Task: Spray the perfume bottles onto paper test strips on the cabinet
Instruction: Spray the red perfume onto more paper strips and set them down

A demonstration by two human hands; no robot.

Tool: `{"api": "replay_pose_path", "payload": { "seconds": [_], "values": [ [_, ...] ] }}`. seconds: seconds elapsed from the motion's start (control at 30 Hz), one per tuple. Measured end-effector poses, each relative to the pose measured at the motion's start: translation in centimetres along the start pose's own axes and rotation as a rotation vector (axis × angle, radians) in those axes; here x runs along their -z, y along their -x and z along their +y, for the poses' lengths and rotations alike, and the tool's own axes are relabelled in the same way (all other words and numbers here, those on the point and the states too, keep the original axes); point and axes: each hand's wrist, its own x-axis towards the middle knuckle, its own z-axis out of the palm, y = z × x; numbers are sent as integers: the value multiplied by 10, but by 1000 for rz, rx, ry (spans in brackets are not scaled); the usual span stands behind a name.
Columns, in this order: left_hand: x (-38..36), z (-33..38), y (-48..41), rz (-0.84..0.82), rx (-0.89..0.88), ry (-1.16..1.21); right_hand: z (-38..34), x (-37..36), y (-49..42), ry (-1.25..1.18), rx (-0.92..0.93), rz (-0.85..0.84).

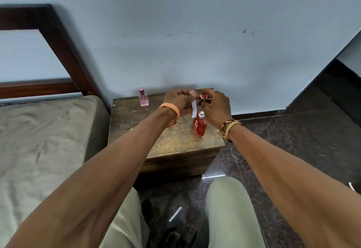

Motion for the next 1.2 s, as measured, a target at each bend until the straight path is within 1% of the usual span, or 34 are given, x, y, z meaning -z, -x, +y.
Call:
{"api": "replay_pose_path", "payload": {
  "seconds": [0.17, 0.33, 0.57, 0.73, 0.93, 1.2],
  "values": [
    [-18, -8, -2, -1, 10, -32, 16, 12, -2, -13, -19, -23],
    [-17, -20, -8, 26, 31, -67, 34, -2, -6, 9, -60, -48],
    [-9, -42, -20, 73, 66, -82, 49, -22, -5, 46, -60, -94],
    [-7, -47, -26, 93, 66, -74, 51, -27, -10, 52, -63, -93],
    [-2, -50, -27, 87, 95, -86, 56, -32, -8, 77, -46, -140],
    [1, -60, -33, 106, 111, -110, 59, -38, -6, 89, -93, -158]
  ]
}}
